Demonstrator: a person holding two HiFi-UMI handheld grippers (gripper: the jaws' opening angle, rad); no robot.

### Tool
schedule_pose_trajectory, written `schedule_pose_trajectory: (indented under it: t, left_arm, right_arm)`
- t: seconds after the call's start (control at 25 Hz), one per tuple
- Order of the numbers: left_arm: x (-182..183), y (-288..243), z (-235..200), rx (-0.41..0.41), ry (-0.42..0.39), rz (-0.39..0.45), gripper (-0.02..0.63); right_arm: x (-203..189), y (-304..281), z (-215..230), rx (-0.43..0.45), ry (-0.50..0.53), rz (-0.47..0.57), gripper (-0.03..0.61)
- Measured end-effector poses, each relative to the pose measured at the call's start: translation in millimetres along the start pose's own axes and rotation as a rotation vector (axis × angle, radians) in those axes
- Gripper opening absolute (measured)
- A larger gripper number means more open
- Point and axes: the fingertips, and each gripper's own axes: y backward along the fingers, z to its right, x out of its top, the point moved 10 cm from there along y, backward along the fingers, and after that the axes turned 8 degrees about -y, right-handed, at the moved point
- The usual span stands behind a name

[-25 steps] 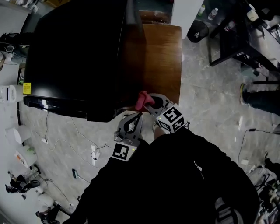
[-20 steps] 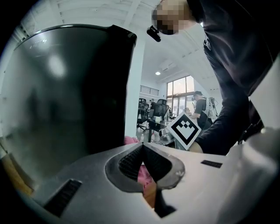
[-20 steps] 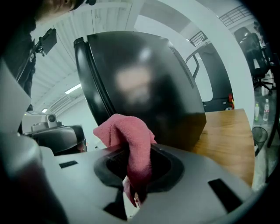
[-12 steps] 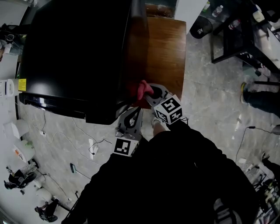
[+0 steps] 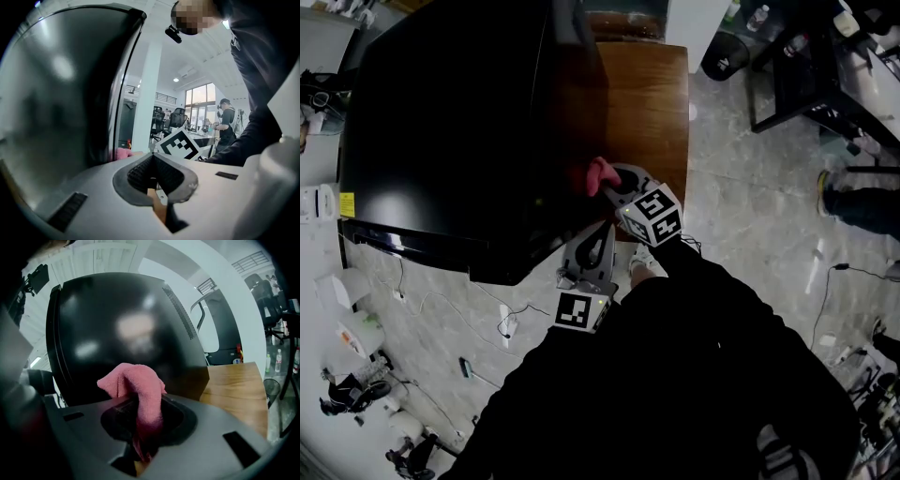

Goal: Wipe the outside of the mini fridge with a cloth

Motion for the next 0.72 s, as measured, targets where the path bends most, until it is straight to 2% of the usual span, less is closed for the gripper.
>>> schedule_pose_trajectory:
  t: [0.28, 0.72]
  left_arm:
    - [15, -31, 7, 0.014, 0.009, 0.016, 0.006]
    - [48, -91, 0, 0.044, -0.007, 0.093, 0.006]
  right_arm:
    - [27, -18, 38, 0.002, 0.034, -0.028, 0.081]
    - [81, -55, 110, -0.045, 0.072, 0.005, 0.081]
